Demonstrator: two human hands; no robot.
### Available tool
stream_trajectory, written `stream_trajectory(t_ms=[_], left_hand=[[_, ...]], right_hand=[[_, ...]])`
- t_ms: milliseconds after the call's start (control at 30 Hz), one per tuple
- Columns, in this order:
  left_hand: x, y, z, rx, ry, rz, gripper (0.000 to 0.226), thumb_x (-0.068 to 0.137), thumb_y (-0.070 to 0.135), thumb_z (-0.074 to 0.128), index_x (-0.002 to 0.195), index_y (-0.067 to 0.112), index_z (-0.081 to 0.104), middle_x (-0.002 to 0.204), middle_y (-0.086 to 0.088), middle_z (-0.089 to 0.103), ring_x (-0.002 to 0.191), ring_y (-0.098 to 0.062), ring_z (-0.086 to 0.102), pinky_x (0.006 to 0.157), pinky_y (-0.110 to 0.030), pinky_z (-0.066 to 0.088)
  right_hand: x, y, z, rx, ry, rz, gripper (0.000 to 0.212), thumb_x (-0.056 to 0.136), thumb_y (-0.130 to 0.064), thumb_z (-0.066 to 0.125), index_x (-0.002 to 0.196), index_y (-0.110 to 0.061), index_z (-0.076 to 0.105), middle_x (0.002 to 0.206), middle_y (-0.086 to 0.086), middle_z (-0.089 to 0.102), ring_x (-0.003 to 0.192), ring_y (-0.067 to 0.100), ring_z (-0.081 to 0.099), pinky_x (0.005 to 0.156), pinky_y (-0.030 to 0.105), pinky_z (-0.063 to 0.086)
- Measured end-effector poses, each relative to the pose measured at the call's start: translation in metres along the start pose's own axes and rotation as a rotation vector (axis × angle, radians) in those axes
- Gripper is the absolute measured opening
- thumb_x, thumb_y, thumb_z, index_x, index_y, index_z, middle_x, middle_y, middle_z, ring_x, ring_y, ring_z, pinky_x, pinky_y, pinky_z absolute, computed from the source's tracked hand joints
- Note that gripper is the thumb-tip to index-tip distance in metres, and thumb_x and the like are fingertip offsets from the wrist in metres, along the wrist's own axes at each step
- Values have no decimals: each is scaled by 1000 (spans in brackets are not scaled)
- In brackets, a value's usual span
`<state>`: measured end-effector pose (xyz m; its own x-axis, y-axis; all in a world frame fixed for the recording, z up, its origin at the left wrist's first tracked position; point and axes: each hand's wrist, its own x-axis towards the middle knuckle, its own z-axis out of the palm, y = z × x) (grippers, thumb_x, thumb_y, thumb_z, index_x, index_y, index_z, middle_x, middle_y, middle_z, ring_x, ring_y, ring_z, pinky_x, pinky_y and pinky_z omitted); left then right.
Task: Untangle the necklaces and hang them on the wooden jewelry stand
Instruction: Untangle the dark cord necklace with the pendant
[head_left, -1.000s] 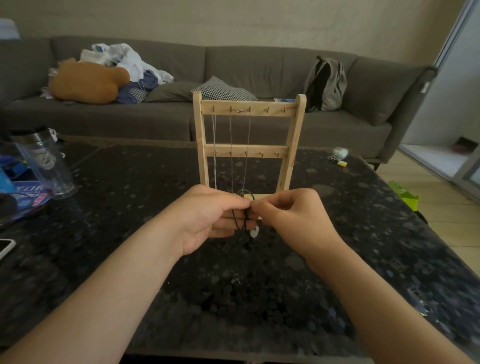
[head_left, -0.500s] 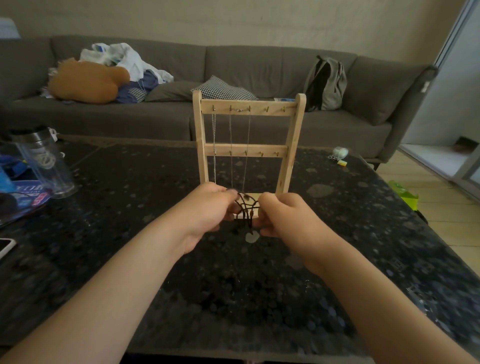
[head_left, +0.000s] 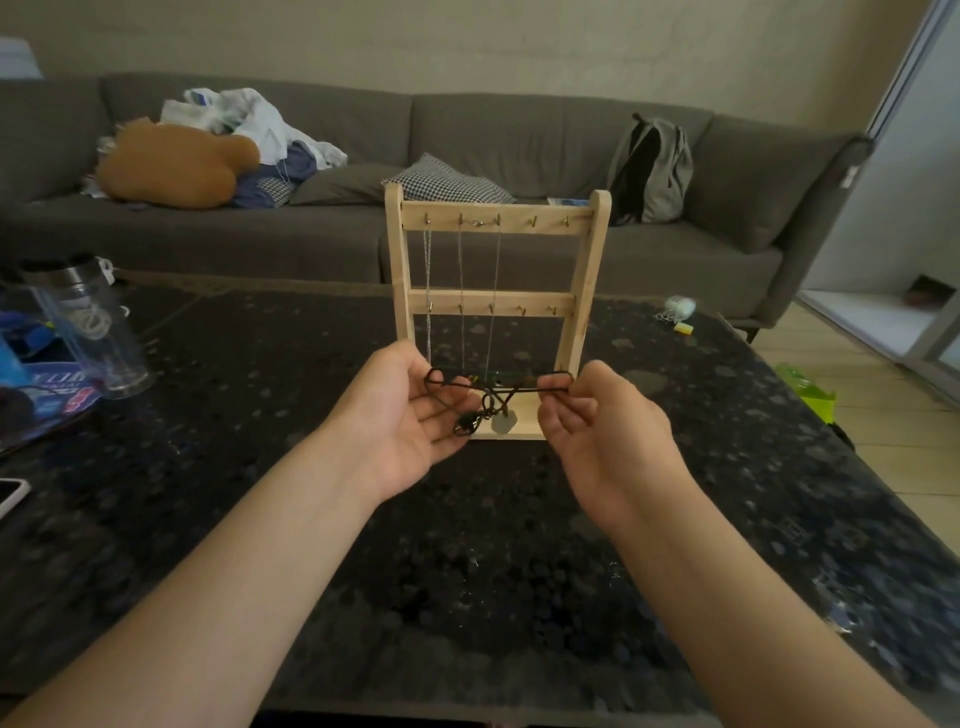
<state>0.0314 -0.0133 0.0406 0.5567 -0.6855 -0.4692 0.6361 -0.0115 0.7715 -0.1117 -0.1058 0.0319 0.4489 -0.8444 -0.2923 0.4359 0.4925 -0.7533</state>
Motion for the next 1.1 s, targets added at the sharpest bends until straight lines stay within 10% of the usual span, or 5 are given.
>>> stream_trajectory(t_ms=[300, 500, 667, 900, 1100], left_hand=[[5, 2, -6, -284, -22, -28, 10, 104, 11, 52, 101, 10, 61, 62, 4, 40, 54, -11, 40, 102, -49, 53], [1, 0, -1, -155, -64, 42, 34, 98, 7, 62, 132, 5, 64, 92, -5, 76, 47, -6, 29, 52, -20, 35], [1, 2, 0, -65, -92, 126, 29, 107, 6, 52, 134, 9, 59, 113, -10, 83, 44, -7, 28, 43, -17, 33], [10, -4, -7, 419, 30, 220, 46, 102, -5, 57, 148, 2, 50, 111, -1, 83, 42, -5, 37, 42, -19, 34], [8, -8, -5, 707, -67, 364, 38, 90, -8, 76, 106, 21, 57, 121, 16, 78, 105, -11, 73, 69, -30, 48]], right_hand=[[1, -6, -6, 251, -12, 122, 22, 89, 0, 40, 100, -14, 52, 65, 3, 47, 61, 17, 53, 74, 33, 49], [7, 4, -8, -330, -69, 135, 32, 91, 6, 57, 119, -9, 61, 66, -2, 41, 51, 7, 38, 57, 28, 44], [13, 7, -8, -724, 22, 94, 25, 97, -20, 76, 121, -17, 67, 78, 1, 47, 62, 14, 44, 42, 24, 42], [1, 0, -7, -715, -206, 77, 31, 116, -29, 44, 120, -14, 71, 62, -2, 47, 49, 9, 36, 51, 27, 37], [-2, 1, -4, -725, -249, 96, 30, 114, -36, 47, 121, -19, 71, 103, 6, 82, 49, 8, 39, 55, 28, 41]])
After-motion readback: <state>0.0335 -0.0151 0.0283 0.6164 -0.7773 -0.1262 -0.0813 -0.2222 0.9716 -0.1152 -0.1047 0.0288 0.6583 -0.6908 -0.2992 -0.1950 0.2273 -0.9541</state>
